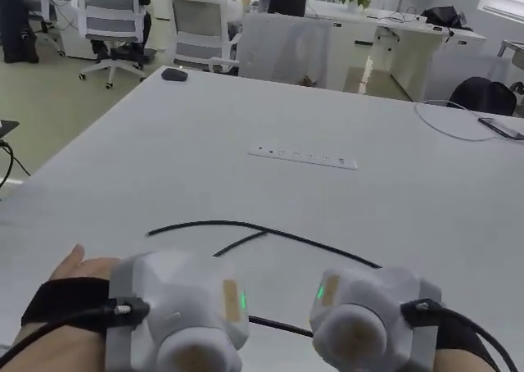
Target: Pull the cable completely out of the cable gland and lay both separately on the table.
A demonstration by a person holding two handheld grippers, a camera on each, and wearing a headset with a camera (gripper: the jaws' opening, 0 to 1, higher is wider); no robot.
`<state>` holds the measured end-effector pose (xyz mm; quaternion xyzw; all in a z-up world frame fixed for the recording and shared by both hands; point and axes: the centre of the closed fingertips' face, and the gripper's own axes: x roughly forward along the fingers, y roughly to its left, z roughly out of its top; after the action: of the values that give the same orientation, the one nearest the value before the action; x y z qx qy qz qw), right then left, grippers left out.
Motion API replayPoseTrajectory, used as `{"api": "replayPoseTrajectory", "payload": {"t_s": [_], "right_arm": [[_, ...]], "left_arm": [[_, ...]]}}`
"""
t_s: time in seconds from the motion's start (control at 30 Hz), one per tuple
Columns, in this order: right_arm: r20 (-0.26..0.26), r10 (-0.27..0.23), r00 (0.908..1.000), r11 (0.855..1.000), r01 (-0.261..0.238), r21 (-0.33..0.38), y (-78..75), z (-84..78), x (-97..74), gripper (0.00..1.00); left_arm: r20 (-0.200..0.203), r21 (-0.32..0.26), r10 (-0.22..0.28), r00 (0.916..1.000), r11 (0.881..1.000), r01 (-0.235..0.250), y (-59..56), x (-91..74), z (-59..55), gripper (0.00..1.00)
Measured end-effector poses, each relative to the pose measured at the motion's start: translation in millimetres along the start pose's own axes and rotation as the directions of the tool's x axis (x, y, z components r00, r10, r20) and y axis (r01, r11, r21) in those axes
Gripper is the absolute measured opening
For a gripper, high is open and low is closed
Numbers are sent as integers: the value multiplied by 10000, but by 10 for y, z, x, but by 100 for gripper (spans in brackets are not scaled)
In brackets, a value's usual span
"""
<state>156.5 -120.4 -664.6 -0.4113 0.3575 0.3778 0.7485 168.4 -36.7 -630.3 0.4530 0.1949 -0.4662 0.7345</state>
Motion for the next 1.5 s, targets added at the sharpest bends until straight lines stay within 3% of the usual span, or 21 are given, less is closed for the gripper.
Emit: {"api": "replayPoseTrajectory", "payload": {"t_s": [0.07,0.17,0.3,0.33,0.37,0.5,0.6,0.63,0.7,0.77,0.87,0.93,1.03,1.13,1.23,1.27,1.3,1.4,1.47,1.5], "right_arm": [[778,250,9967,9997,-246,-57,60,160,-13,17],[1276,314,9913,9981,-242,-573,93,284,-48,24],[2714,655,9602,9953,-433,-871,155,557,-153,14],[2779,674,9582,9952,-448,-869,158,566,-167,11],[2736,697,9593,9950,-473,-875,161,554,-172,5],[2376,729,9686,9962,-596,-628,154,479,-106,4],[1273,163,9917,9992,-114,-388,44,253,-49,4],[924,7,9957,9995,23,-328,12,183,-34,4],[-166,-285,9995,9996,284,-64,-55,-35,-15,4],[-557,-391,9977,9992,396,86,-90,-125,-13,4],[116,306,9995,9992,-308,234,33,3,11,8],[846,458,9954,9989,-447,-142,89,178,-2,18],[1706,724,9827,9940,-570,-935,172,378,-54,23],[2430,999,9649,9899,-718,-1219,228,512,-117,17],[2415,696,9679,9919,-413,-1201,158,501,-145,5],[2400,445,9697,9964,-258,-808,105,475,-131,4],[2205,364,9747,9987,-278,-418,89,421,-116,4],[1304,-32,9915,9995,72,-308,-4,232,-71,4],[903,-203,9957,9997,213,-101,-33,148,-51,4],[357,-377,9987,9993,374,78,-66,44,-38,4]], "left_arm": [[45,-18,-82,10000,10000,82,-19,0,3,16],[82,99,-101,9999,9999,100,-26,0,17,16],[268,234,-191,9995,9996,185,-42,-4,57,16],[268,282,-202,9994,9994,194,-47,-4,60,16],[258,328,-219,9994,9992,211,-55,-2,62,16],[173,250,-282,9995,9993,278,-64,6,49,16],[189,38,-184,9997,9998,183,-29,-1,35,16],[192,39,-171,9997,9998,171,-27,-1,37,16],[148,96,-135,9998,9999,134,-23,-2,31,16],[122,59,-152,9998,9999,151,-30,1,27,16],[116,166,-135,9998,9998,133,-31,2,36,16],[116,163,-155,9998,9997,153,-39,1,32,16],[201,187,-188,9996,9997,184,-46,0,49,16],[312,226,-225,9993,9995,218,-51,0,76,16],[343,222,-279,9990,9994,272,-58,5,81,16],[379,203,-296,9988,9994,289,-63,7,88,16],[361,211,-246,9990,9995,238,-54,5,87,16],[292,74,-119,9995,9999,117,-23,-3,66,16],[309,48,-93,9995,9999,91,-20,-7,68,16],[270,76,-67,9996,9999,65,-20,-7,60,16]]}}
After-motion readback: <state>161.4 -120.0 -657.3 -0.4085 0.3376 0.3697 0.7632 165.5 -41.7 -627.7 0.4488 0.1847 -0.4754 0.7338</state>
